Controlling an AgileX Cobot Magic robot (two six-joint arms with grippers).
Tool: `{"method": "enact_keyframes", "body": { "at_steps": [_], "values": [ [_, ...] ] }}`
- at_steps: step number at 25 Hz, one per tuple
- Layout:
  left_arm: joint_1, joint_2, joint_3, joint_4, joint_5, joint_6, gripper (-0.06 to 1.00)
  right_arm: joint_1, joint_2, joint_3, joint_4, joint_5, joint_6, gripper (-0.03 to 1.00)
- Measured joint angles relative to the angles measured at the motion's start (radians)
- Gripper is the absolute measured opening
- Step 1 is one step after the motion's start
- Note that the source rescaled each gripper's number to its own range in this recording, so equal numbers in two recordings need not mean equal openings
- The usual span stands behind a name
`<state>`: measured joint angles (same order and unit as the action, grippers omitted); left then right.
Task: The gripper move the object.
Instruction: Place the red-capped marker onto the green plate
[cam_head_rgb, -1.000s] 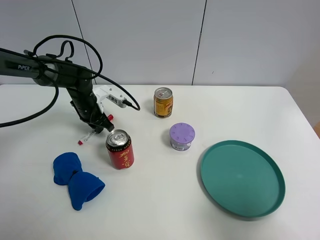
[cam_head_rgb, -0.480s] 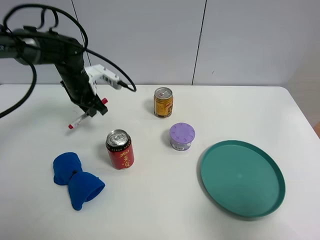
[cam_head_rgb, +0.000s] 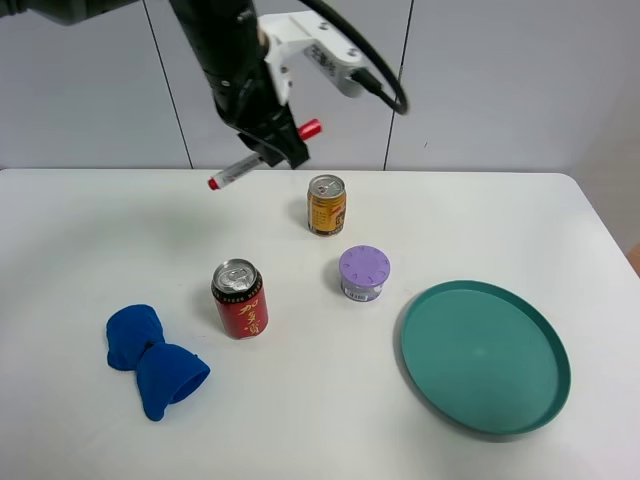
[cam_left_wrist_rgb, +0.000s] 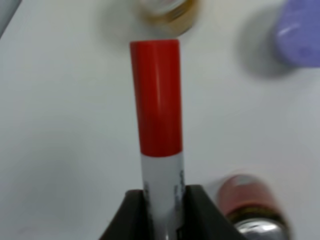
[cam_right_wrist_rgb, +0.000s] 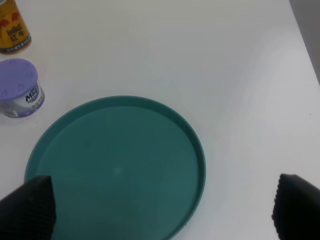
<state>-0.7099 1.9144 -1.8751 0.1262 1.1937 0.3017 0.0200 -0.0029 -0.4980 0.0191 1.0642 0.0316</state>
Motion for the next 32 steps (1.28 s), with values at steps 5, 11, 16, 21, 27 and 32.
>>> {"method": "enact_keyframes", "body": {
  "at_steps": [5,11,16,21,27,32],
  "values": [
    [-0.155,0.001,-0.006,-0.088,-0.054,0.000,0.01,0.000,0.000,0.000,0.000,0.000,0.000,1.00],
    [-0.277,0.045,-0.006,-0.162,-0.223,0.000,0.01,0.000,0.000,0.000,0.000,0.000,0.000,1.00],
    [-0.322,0.152,-0.006,-0.210,-0.323,0.004,0.01,0.000,0.000,0.000,0.000,0.000,0.000,1.00],
    [-0.328,0.249,-0.006,-0.306,-0.409,0.013,0.01,0.000,0.000,0.000,0.000,0.000,0.000,1.00],
    [-0.328,0.307,-0.006,-0.481,-0.535,0.078,0.01,0.000,0.000,0.000,0.000,0.000,0.000,1.00],
    [-0.328,0.354,-0.006,-0.553,-0.598,0.106,0.01,0.000,0.000,0.000,0.000,0.000,0.000,1.00]
  ]
}}
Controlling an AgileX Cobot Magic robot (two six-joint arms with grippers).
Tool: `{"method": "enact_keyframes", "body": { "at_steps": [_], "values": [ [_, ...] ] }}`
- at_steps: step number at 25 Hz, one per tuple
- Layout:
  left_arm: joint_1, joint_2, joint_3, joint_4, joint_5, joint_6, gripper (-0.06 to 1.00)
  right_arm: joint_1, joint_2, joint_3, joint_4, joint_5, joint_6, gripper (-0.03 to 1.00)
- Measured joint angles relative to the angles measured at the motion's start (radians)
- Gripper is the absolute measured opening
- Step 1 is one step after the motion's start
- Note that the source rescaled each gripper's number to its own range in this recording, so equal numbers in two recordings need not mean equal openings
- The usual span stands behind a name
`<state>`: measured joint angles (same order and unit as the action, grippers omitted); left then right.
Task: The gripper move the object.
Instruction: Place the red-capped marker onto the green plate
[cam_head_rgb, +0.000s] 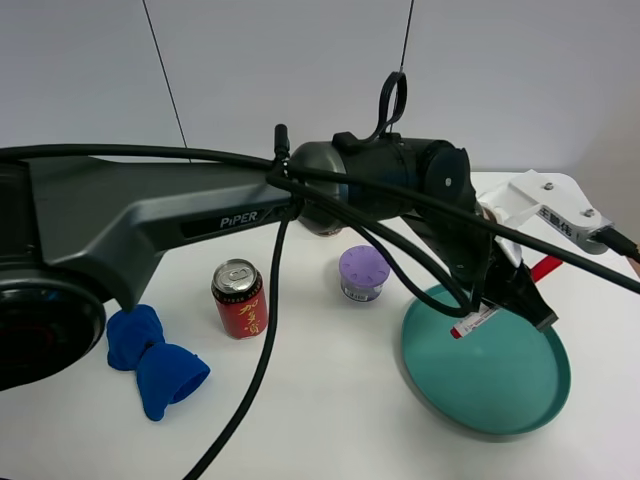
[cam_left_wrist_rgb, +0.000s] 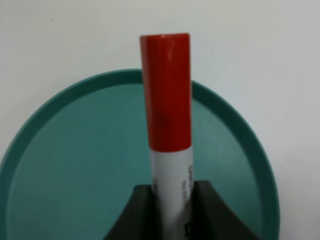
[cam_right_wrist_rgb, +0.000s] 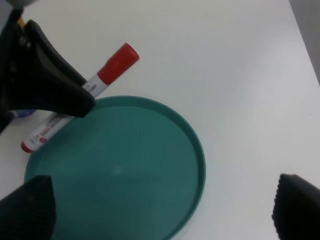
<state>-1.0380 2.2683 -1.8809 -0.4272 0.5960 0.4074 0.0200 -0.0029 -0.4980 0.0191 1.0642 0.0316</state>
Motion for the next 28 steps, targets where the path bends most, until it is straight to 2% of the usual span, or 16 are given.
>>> {"method": "enact_keyframes", "body": {
  "at_steps": [9,28],
  "values": [
    [0.000,0.081,0.000,-0.022,-0.046,0.003,0.01,0.000,0.000,0.000,0.000,0.000,0.000,1.00],
    [0.000,0.131,0.000,-0.034,-0.065,0.004,0.01,0.000,0.000,0.000,0.000,0.000,0.000,1.00]
  ]
}}
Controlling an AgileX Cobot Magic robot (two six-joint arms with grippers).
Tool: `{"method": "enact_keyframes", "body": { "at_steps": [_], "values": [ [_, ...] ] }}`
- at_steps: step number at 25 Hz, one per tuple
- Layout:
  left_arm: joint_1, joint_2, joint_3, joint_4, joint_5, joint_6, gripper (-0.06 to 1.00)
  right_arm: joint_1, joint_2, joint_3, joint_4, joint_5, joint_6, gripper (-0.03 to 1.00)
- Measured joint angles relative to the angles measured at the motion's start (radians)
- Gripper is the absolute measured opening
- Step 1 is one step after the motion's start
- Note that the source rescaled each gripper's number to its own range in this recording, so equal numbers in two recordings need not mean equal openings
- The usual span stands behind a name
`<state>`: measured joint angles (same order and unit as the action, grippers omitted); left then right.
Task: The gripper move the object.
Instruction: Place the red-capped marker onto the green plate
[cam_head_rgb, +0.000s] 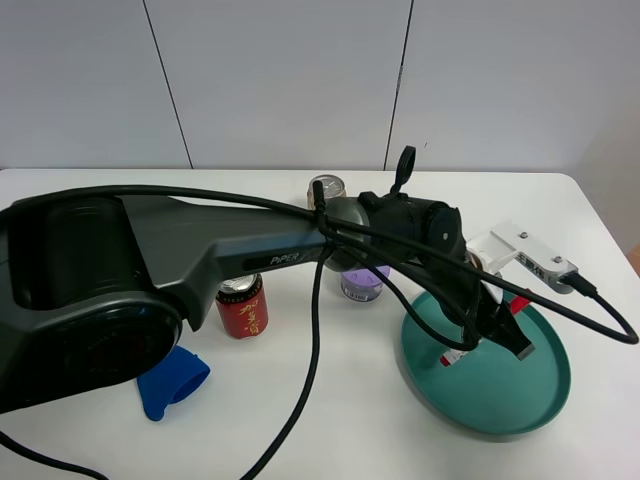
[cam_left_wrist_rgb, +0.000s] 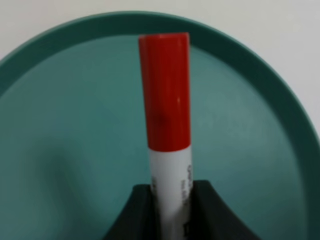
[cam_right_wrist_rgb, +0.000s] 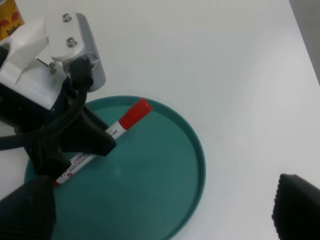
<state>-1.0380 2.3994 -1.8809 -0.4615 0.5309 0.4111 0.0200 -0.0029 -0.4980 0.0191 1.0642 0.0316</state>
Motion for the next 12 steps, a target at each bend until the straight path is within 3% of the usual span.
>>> {"method": "enact_keyframes", "body": {
  "at_steps": [2,4,7,9,12],
  "values": [
    [0.000,0.000,0.000,0.000,0.001,0.000,0.04,0.000,0.000,0.000,0.000,0.000,0.000,1.00],
    [0.000,0.000,0.000,-0.001,0.010,0.000,0.18,0.000,0.000,0.000,0.000,0.000,0.000,1.00],
    [0.000,0.000,0.000,-0.001,0.018,0.000,0.58,0.000,0.000,0.000,0.000,0.000,0.000,1.00],
    [0.000,0.000,0.000,-0.001,0.019,0.000,0.80,0.000,0.000,0.000,0.000,0.000,0.000,1.00],
    [0.000,0.000,0.000,-0.001,0.024,-0.001,0.96,0.000,0.000,0.000,0.000,0.000,0.000,1.00]
  ]
}}
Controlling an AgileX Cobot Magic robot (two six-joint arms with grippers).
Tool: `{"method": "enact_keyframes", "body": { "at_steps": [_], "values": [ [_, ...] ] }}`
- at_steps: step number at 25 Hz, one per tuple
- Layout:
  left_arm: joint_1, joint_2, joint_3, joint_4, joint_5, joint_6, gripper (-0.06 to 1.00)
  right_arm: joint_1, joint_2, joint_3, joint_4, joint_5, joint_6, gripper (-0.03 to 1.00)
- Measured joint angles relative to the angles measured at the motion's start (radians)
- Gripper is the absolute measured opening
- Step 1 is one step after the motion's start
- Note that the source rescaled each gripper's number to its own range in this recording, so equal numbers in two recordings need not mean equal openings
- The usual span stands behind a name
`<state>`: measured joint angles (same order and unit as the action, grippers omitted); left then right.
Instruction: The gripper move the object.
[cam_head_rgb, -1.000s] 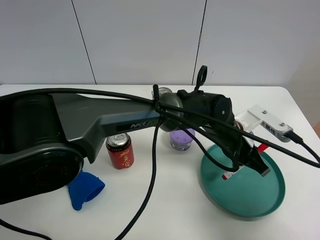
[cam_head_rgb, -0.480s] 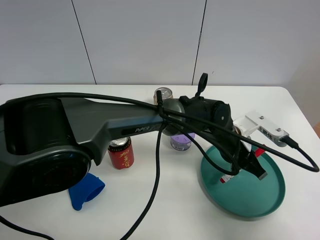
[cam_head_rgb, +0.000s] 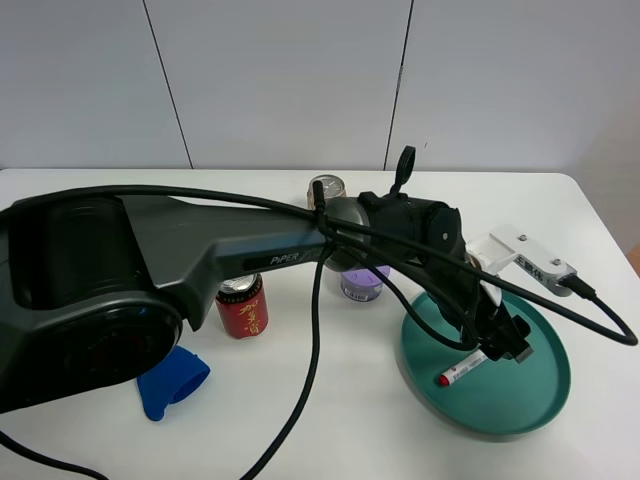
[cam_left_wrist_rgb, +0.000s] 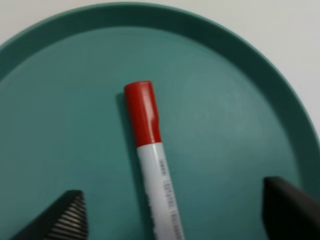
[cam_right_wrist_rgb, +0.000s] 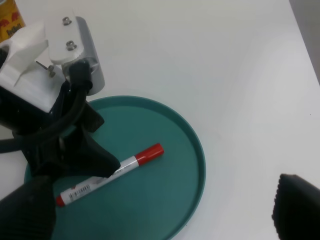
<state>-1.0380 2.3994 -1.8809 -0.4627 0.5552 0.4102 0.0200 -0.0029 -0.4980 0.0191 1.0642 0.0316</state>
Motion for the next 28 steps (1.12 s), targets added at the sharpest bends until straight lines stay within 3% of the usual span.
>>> {"method": "enact_keyframes", "body": {
  "at_steps": [7,11,15,18,21,28],
  "values": [
    [0.000,-0.124,-0.084,0.051,0.175,-0.001,1.00,0.000,0.000,0.000,0.000,0.000,0.000,1.00],
    [0.015,-0.292,-0.192,0.162,0.355,-0.002,1.00,0.000,0.000,0.000,0.000,0.000,0.000,1.00],
    [0.092,-0.469,-0.266,0.306,0.549,-0.032,1.00,0.000,0.000,0.000,0.000,0.000,0.000,1.00],
    [0.200,-0.595,-0.274,0.439,0.632,-0.055,1.00,0.000,0.000,0.000,0.000,0.000,0.000,1.00],
    [0.334,-0.712,-0.273,0.552,0.647,-0.059,1.00,0.000,0.000,0.000,0.000,0.000,0.000,1.00],
    [0.698,-0.984,-0.264,0.577,0.652,-0.040,1.00,0.000,0.000,0.000,0.000,0.000,0.000,1.00]
  ]
}}
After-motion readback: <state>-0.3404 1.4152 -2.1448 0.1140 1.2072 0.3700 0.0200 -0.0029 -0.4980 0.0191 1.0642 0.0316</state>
